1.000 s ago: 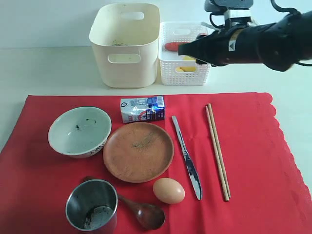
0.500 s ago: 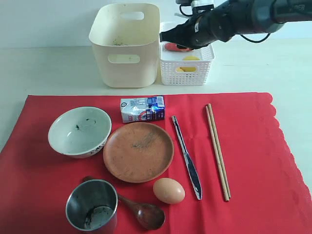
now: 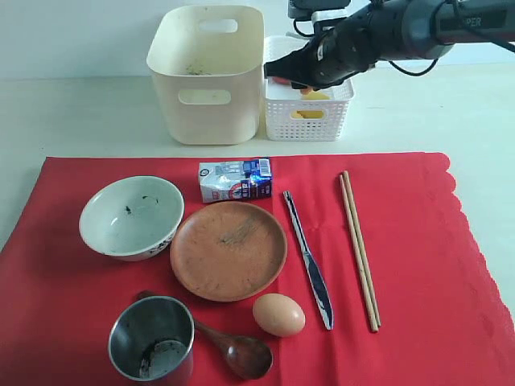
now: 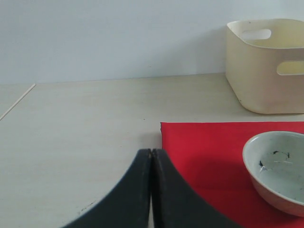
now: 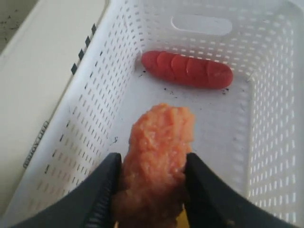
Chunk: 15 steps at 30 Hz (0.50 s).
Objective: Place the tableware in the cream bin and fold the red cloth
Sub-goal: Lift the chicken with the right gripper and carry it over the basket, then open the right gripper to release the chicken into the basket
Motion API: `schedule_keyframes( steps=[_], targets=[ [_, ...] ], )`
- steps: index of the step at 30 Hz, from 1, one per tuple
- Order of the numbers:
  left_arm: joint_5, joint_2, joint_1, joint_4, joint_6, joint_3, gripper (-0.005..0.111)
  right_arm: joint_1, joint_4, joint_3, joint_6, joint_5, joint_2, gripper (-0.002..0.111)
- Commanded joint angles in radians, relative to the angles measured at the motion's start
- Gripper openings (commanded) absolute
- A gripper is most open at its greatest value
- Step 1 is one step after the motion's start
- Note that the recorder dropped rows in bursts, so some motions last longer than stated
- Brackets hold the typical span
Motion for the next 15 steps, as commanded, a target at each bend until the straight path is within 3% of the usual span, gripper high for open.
schedule_keyframes(
  steps=[1, 6, 15],
  targets=[
    [-0.001, -0.005, 0.003, -0.009, 0.0, 0.0, 0.003, -0.003, 0.025, -0.01, -0.002, -0.027, -0.001, 0.054],
    [-0.001, -0.005, 0.003, -0.009, 0.0, 0.0, 0.003, -0.003, 0.036, -0.01, 0.023, -0.001, -0.015, 0.067],
    [-0.001, -0.005, 0.003, -0.009, 0.0, 0.0, 0.003, -0.003, 0.049, -0.01, 0.009, 0.201, -0.154, 0.068]
  ],
)
